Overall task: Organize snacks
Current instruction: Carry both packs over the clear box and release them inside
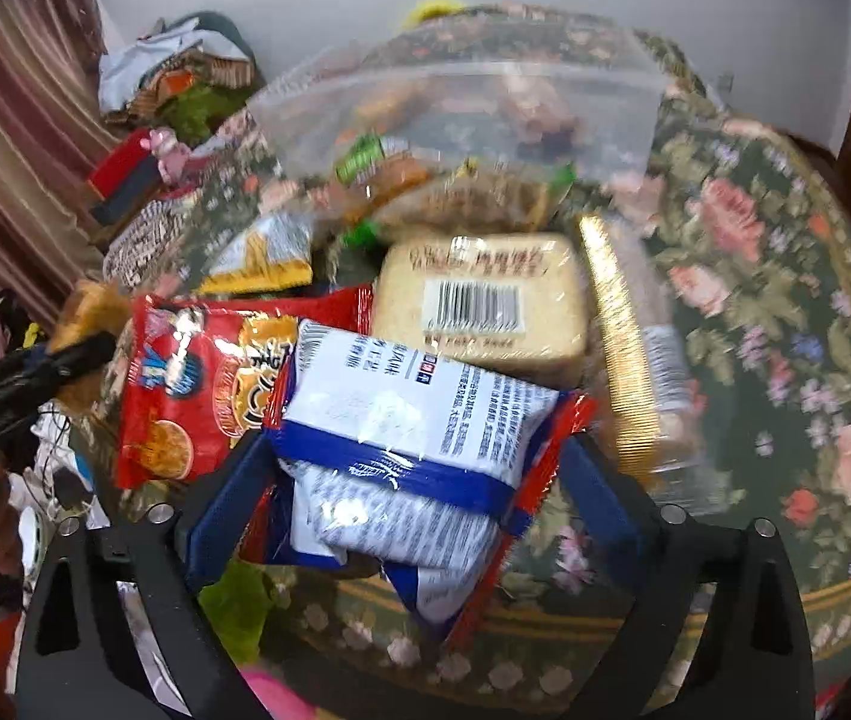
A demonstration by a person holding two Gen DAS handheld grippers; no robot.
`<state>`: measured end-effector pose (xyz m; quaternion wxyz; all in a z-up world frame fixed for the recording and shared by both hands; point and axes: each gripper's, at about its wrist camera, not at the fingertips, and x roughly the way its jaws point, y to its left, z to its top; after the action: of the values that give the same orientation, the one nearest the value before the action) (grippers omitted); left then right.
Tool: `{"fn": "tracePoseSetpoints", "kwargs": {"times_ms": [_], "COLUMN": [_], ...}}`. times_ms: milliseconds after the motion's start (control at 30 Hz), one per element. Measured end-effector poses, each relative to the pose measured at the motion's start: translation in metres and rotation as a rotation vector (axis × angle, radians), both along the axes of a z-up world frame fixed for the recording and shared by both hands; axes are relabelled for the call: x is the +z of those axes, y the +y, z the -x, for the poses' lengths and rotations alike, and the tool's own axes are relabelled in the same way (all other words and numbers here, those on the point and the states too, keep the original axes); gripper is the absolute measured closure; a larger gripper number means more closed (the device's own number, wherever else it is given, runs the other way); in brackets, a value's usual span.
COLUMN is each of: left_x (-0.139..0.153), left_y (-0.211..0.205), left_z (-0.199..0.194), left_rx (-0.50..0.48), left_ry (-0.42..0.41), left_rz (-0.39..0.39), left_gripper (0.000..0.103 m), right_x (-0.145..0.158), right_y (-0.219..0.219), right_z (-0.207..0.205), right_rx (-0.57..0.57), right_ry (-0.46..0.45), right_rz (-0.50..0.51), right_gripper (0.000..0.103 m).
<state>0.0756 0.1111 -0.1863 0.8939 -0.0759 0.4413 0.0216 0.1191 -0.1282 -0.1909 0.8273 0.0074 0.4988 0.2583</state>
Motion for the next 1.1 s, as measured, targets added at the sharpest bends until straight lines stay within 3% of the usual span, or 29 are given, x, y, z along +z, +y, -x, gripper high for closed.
{"fn": "tracePoseSetpoints", "kwargs": {"times_ms": [67,267,367,700,1100], "left_x": [0.001,0.006,0.012,0.042,0.086], "left_y": [-0.001,-0.009,-0.012,-0.021,-0.032], "left_z": [0.003,0.004,0.003,-0.011,-0.061], "left_rx": [-0.002,-0.022,-0.028,-0.039,-0.058], "left_ry": [-0.002,-0.015,-0.028,-0.092,-0.173], "left_rz": [0.005,-0.002,0.006,0.024,0.043], "left_gripper": [0.058,0.058,0.058,0.058,0.058], "right_x": [-0.003,0.001,0.005,0.044,0.097], "right_y": [0.000,-0.005,-0.010,-0.029,-0.045], "right_z": [-0.001,0.005,0.009,0.015,-0.022], "right_rx": [-0.009,0.010,0.012,-0.001,-0.058], "right_ry": [0.010,0.013,0.001,-0.110,-0.277], "right_rz": [-0.026,-0.072,-0.068,-0.085,-0.109], "right_gripper": [0.005,0.028,0.032,0.033,0.032]}}
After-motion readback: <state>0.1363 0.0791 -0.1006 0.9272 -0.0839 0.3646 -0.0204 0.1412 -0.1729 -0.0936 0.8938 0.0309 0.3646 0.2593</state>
